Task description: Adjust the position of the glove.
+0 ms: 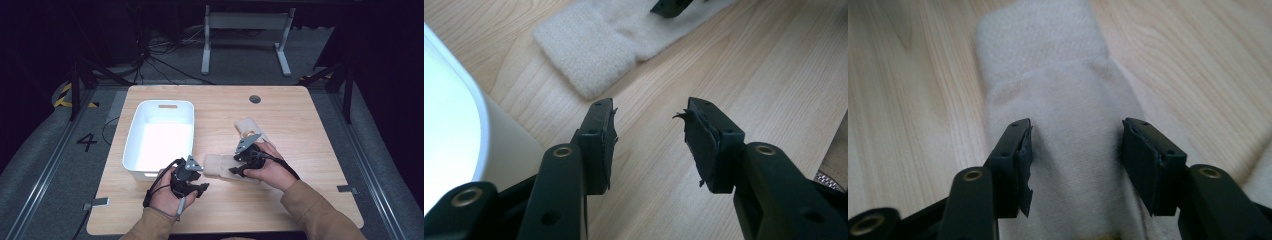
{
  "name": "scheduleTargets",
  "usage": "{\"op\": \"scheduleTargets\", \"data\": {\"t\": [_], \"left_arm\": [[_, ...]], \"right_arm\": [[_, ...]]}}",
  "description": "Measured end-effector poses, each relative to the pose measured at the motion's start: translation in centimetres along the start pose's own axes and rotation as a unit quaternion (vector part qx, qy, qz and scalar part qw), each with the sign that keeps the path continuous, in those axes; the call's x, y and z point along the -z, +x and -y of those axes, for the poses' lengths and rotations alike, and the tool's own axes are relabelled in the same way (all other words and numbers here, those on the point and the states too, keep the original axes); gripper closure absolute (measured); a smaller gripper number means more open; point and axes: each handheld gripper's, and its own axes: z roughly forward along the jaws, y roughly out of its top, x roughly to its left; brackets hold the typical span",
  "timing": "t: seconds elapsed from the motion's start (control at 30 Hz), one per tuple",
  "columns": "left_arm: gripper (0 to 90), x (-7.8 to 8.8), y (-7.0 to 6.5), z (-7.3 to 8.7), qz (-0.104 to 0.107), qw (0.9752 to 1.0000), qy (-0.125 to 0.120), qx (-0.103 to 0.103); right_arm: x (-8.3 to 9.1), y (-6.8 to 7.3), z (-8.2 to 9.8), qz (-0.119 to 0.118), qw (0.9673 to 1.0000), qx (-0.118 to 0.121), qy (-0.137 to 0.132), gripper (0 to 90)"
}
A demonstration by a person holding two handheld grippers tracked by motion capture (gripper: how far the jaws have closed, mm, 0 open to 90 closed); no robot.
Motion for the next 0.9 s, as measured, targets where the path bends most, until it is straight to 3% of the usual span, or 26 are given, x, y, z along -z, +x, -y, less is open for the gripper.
{"op": "scheduleTargets", "data": {"t": [0.17,0.5,0.67,0.9], "left_arm": [[53.8,-0.2,0.1,0.1,-0.005,1.0000,0.007,0.003],[53.8,-0.2,0.1,0.1,-0.003,1.0000,0.005,0.004],[54.0,-0.2,0.1,0.0,-0.003,1.0000,0.004,0.004],[54.1,-0.4,0.1,-0.3,-0.001,1.0000,0.003,-0.002]], "right_arm": [[-1.1,0.2,0.1,-0.007,0.9997,0.012,0.021,48.4],[-0.6,0.1,0.0,-0.025,0.9990,0.021,0.030,69.3],[0.2,-0.1,0.0,-0.034,0.9989,0.022,0.023,77.4],[2.2,0.1,0.4,-0.046,0.9987,0.022,-0.002,78.4]]}}
